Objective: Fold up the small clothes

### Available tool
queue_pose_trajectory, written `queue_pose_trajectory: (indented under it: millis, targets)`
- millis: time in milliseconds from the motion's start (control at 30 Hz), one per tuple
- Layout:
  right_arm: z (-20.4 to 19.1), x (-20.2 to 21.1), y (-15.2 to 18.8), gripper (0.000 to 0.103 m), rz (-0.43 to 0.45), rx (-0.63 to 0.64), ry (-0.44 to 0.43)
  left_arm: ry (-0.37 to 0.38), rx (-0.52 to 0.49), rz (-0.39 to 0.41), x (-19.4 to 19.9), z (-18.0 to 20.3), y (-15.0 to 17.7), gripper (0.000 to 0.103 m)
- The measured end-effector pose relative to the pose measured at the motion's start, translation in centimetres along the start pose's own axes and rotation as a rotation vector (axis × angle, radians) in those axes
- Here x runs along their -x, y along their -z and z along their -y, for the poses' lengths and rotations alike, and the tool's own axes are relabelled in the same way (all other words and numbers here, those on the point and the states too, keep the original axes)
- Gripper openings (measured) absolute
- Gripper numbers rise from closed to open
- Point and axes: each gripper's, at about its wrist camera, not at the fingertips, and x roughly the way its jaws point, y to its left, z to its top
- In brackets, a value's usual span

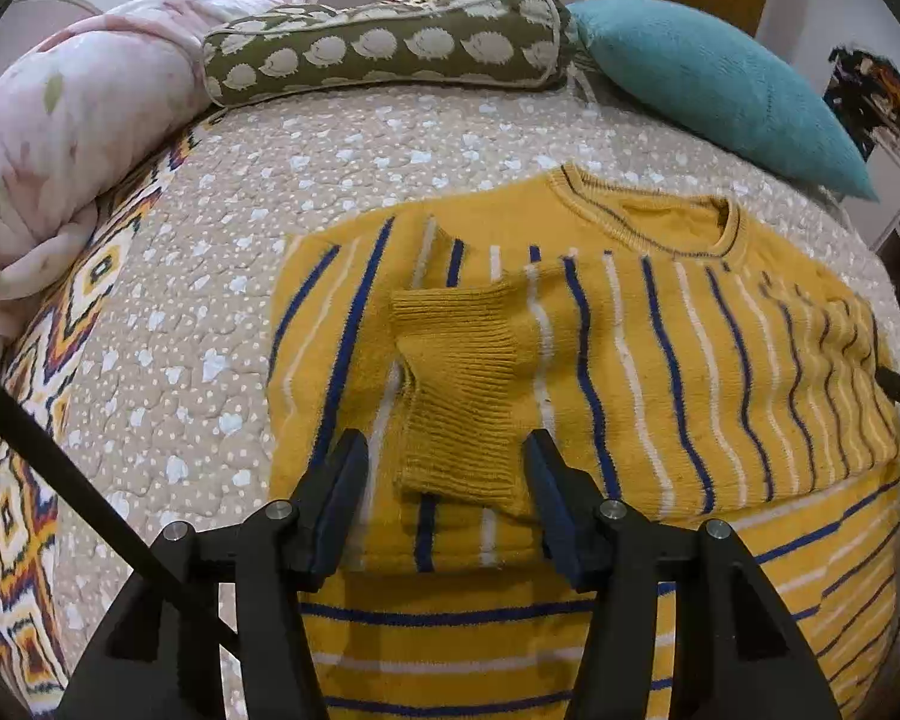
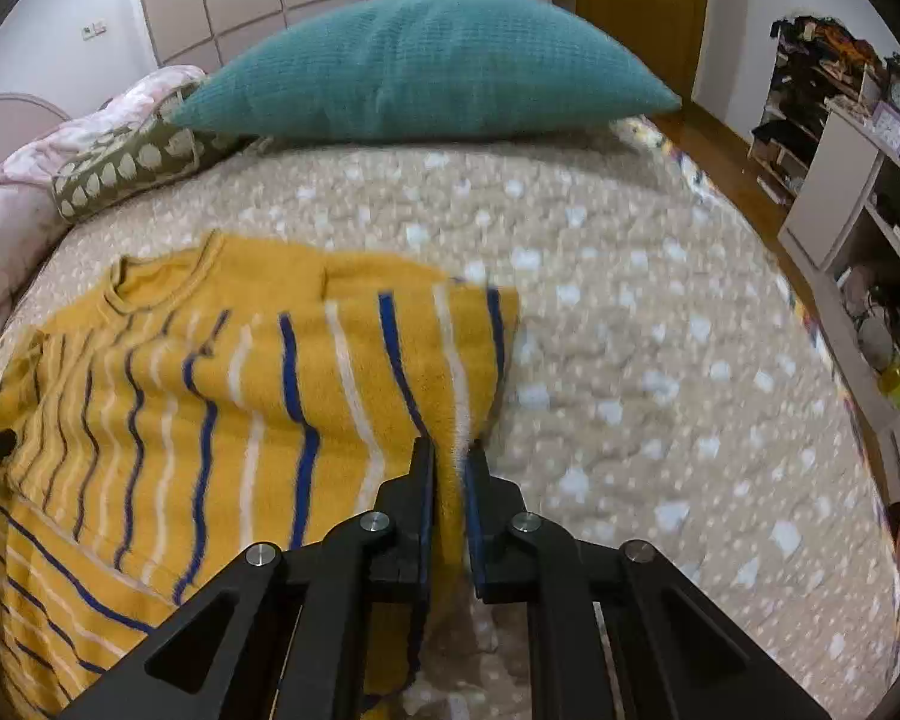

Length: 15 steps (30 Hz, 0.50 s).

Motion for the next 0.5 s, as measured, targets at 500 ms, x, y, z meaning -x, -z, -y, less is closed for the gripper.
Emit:
queue_pose_trajectory:
  millis: [500]
  targets:
    - [-6.6, -2.2, -3.4, 0.039, 0.021, 0.067, -0.127, -0.083, 0.024, -0.002, -2.2, 1.1, -0.4, 0.072]
